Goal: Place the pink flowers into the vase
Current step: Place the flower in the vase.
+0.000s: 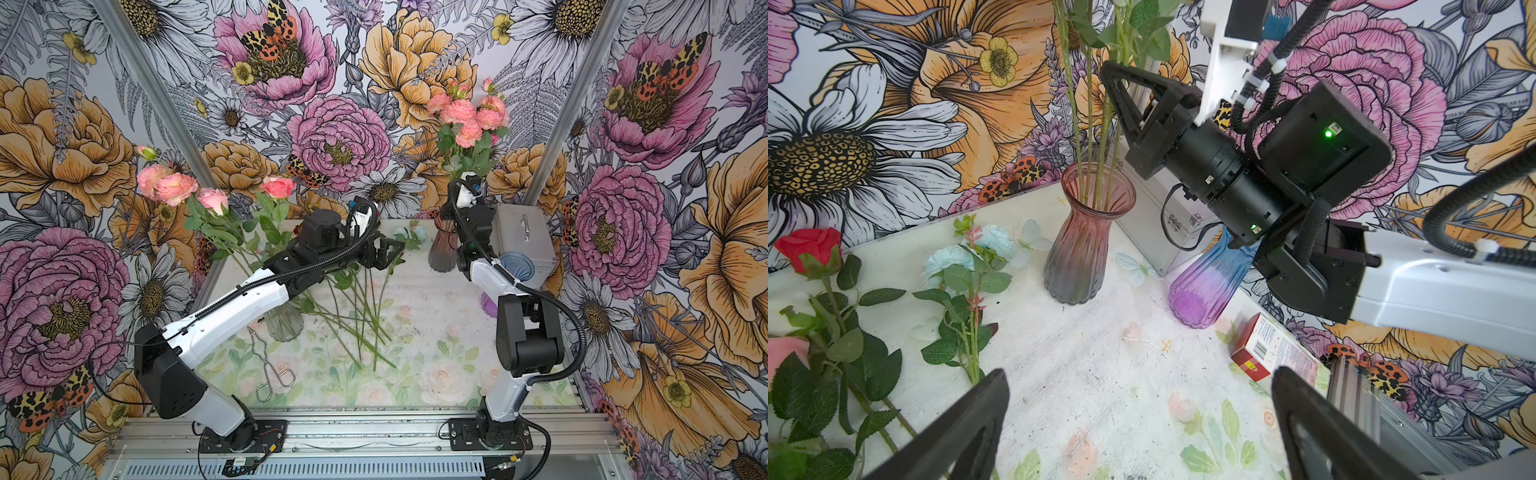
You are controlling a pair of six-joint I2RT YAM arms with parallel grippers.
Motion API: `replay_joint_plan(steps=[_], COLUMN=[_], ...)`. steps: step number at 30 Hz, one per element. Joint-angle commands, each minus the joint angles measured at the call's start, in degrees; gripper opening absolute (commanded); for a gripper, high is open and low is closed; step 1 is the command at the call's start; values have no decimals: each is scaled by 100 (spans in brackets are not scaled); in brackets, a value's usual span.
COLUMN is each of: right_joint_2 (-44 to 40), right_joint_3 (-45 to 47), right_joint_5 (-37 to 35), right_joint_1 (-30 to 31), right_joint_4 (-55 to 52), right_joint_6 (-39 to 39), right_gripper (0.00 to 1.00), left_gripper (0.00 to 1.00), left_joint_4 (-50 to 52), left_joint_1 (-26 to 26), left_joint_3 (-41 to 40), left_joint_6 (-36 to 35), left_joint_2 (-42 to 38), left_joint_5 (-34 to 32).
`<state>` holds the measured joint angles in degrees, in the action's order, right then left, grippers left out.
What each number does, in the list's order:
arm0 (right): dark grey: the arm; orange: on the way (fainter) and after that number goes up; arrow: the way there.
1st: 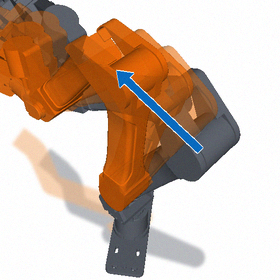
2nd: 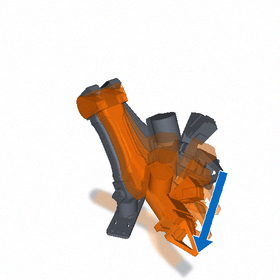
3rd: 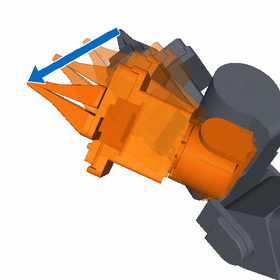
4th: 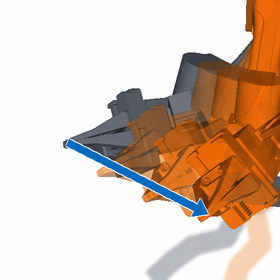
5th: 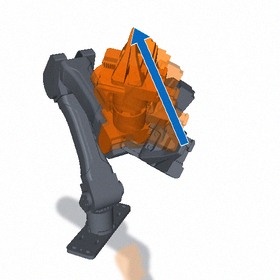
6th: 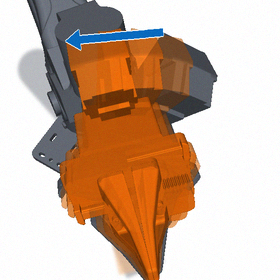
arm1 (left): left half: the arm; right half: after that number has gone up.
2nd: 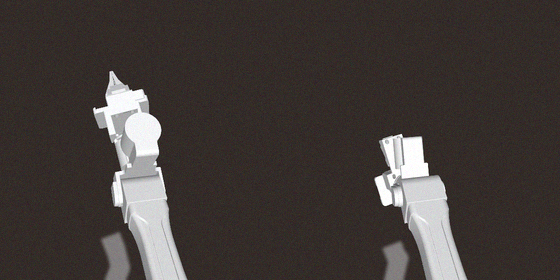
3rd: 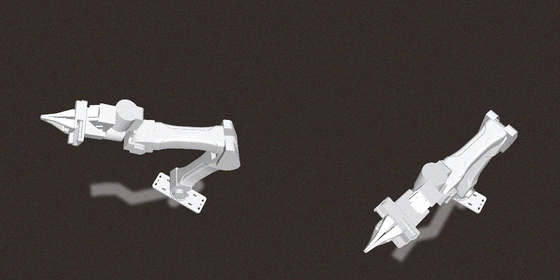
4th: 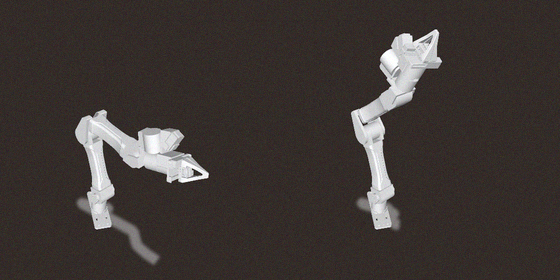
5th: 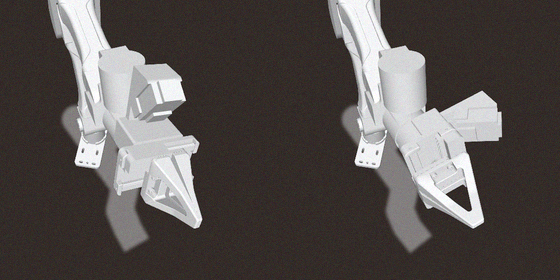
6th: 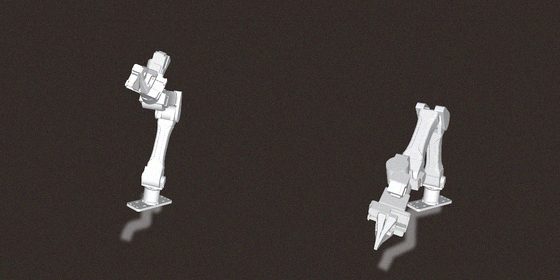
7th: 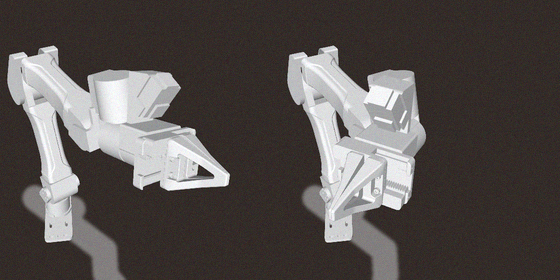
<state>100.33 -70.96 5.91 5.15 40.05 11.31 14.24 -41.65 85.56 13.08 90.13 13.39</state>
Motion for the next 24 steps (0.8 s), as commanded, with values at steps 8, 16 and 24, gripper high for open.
replay_joint_plan(steps=[8, 16, 24], right_joint_2=[118, 153, 162], right_joint_3=[124, 335, 466], right_joint_5=[86, 42, 43], right_joint_1=[-31, -36, -44], right_joint_4=[-173, -208, -177], right_joint_6=[11, 41, 142], right_gripper=[0, 0, 10], left_gripper=[98, 98, 98], left_joint_4=[0, 0, -2], left_joint_1=[-47, -45, -46], left_joint_3=[-118, -138, -145], left_joint_6=[1, 10, 19], left_joint_2=[-38, -33, -36], left_joint_5=[15, 19, 23])
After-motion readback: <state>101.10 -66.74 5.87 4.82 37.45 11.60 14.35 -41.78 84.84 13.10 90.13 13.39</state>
